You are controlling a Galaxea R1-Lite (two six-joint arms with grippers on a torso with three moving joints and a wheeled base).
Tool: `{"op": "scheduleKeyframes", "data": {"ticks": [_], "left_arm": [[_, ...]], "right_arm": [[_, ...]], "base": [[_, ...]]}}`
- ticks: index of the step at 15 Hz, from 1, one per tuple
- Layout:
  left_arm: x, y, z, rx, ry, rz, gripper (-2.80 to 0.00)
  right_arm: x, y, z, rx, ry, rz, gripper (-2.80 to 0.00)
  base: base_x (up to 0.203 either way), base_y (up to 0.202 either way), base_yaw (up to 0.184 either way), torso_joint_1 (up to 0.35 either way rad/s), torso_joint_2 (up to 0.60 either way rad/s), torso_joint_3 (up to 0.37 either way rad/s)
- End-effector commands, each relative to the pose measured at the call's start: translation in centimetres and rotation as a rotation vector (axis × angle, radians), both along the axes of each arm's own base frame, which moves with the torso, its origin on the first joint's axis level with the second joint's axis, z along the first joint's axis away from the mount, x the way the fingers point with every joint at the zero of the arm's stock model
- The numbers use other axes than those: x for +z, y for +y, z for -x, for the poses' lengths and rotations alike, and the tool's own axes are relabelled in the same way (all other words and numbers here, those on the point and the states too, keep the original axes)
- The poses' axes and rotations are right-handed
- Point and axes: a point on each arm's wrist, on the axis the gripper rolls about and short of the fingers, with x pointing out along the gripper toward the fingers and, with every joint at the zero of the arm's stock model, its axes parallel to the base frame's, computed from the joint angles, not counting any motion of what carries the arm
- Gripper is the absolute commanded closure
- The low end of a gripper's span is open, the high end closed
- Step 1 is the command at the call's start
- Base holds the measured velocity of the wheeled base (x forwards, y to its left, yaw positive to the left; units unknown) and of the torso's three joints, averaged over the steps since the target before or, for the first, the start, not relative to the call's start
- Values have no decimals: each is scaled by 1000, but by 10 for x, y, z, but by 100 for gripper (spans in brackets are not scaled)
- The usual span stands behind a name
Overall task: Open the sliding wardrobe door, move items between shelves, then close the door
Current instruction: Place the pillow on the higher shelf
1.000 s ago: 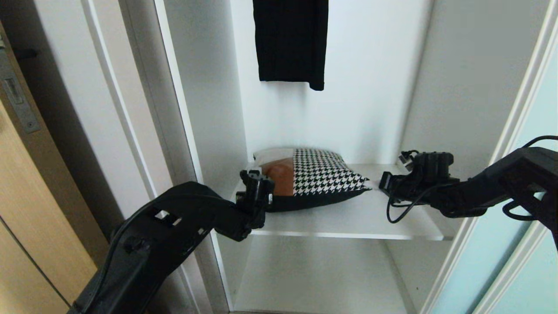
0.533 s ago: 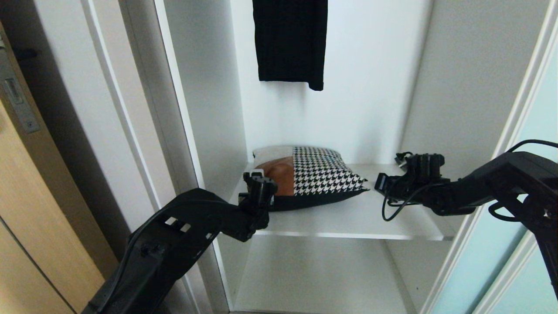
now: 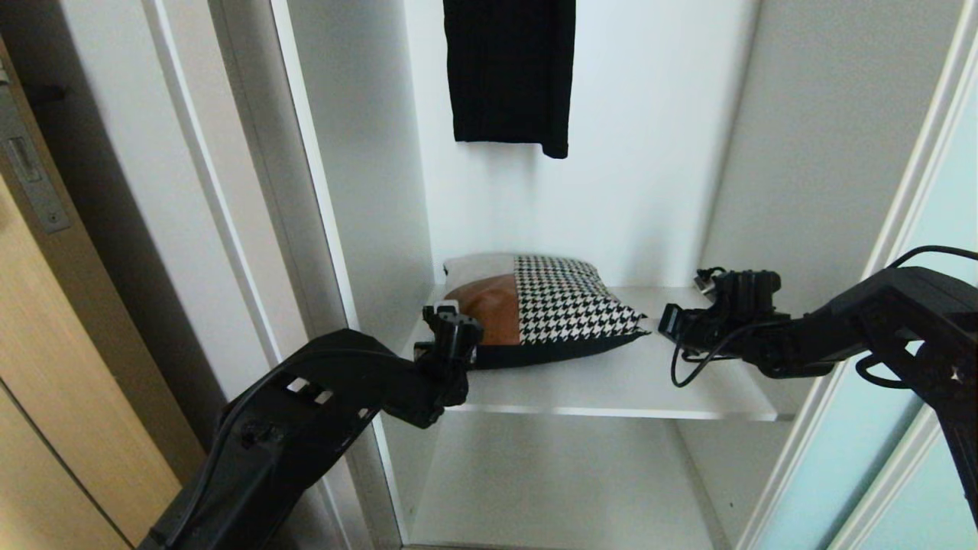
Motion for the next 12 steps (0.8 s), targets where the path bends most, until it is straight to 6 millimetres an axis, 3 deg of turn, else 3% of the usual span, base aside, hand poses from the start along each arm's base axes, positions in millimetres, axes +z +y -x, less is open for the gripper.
{"op": "scheduleKeyframes", "data": {"ticks": [1, 6, 9, 10, 12], "left_arm": [[25, -1, 11, -16, -34, 23, -280], [37, 2, 59, -186, -11, 48, -280], [54, 4, 69, -264, -113, 70, -280], [53, 6, 68, -261, -107, 66, -280], [56, 10, 68, -254, -114, 69, -280]], "right_arm": [[5, 1, 2, 5, -9, -4, 0], [4, 1, 3, 5, -5, -4, 0], [6, 1, 5, 5, -8, -3, 0], [5, 1, 6, 8, -7, 2, -280], [9, 0, 9, 11, -13, 9, -280]], "base": [[0, 0, 0, 0, 0, 0], [0, 0, 0, 0, 0, 0], [0, 0, 0, 0, 0, 0], [0, 0, 0, 0, 0, 0], [0, 0, 0, 0, 0, 0]]}}
